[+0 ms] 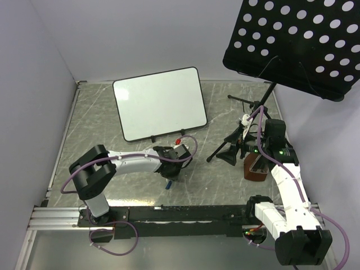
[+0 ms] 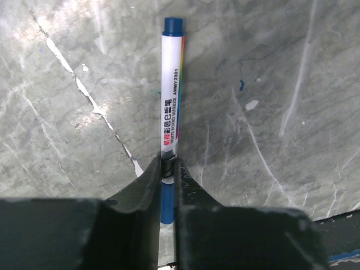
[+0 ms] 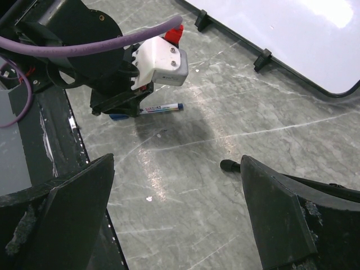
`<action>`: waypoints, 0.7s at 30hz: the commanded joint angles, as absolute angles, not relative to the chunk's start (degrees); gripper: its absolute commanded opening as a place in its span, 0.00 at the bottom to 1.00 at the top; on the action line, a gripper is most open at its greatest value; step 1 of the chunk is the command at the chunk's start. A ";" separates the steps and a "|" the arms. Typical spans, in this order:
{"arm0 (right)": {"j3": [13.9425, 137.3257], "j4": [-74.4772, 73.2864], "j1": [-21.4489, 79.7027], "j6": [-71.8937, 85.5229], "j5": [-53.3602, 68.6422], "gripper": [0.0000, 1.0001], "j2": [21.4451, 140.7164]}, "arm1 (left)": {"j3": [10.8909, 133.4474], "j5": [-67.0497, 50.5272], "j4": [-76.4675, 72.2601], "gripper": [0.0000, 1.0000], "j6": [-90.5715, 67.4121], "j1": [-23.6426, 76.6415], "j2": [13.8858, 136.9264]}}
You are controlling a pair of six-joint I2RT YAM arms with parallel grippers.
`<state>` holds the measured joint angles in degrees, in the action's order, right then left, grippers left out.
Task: Write a sentence on the whiteboard
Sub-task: Pick up the whiteboard marker from the center of the board.
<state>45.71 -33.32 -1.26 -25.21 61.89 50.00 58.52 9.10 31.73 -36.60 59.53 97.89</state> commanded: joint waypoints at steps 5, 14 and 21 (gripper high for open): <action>46.05 -32.52 -1.23 -26.98 62.31 1.00 49.75 | 57.31 11.33 29.63 0.01 -35.16 61.61 97.57; 46.14 -33.31 -1.14 -28.04 63.19 1.00 50.01 | 52.65 13.97 19.78 0.01 -27.34 62.40 84.99; 45.97 -33.48 -1.23 -28.39 63.19 1.00 49.66 | 52.30 15.38 19.08 0.01 -27.24 62.40 86.57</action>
